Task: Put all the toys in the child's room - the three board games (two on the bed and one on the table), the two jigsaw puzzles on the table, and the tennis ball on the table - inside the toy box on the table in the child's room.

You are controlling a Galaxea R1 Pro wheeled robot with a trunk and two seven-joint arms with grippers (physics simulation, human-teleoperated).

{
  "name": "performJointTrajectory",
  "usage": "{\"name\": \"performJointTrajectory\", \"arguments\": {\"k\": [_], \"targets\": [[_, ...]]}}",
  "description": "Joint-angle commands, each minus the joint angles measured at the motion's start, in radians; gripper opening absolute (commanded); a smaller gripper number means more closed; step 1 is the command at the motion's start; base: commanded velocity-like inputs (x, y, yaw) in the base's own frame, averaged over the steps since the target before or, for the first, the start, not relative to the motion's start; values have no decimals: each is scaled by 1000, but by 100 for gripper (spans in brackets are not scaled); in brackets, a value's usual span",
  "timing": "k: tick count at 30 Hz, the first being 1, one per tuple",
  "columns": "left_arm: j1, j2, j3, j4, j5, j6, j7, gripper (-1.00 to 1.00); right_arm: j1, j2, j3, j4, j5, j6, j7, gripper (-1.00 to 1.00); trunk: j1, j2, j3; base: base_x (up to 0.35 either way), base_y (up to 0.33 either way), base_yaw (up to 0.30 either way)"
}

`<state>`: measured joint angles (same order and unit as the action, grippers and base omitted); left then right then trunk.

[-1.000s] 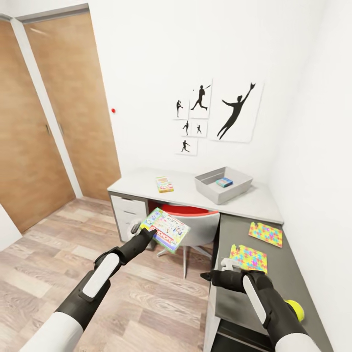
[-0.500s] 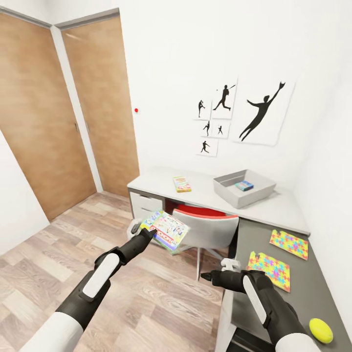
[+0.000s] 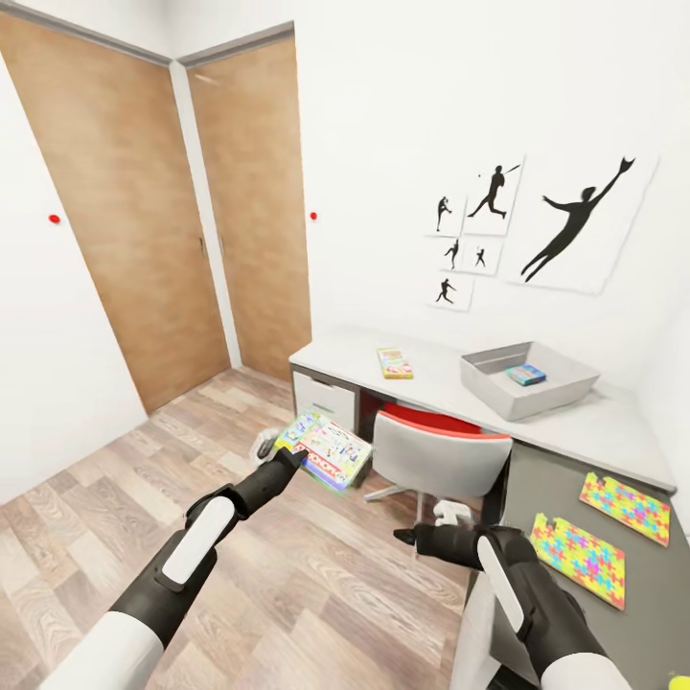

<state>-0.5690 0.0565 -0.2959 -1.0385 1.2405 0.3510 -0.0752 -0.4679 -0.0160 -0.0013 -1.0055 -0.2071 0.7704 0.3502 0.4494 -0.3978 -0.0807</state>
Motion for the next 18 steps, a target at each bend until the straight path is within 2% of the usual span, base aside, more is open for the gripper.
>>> {"name": "performJointTrajectory", "arguments": {"k": [1, 10, 18], "targets": [[-1, 0, -2, 0, 8, 2, -2, -100, 0, -1, 0, -3, -3, 5, 1, 100, 1, -2, -2, 0, 0, 279], [-2, 0, -2, 0, 7, 2, -2, -100, 0, -1, -1, -8, -3, 6, 1, 100, 1, -2, -2, 0, 0, 266], [-2, 0, -2, 0, 7, 2, -3, -100, 0, -1, -2, -10, -3, 6, 1, 100, 1, -2, -2, 0, 0, 106]]}}
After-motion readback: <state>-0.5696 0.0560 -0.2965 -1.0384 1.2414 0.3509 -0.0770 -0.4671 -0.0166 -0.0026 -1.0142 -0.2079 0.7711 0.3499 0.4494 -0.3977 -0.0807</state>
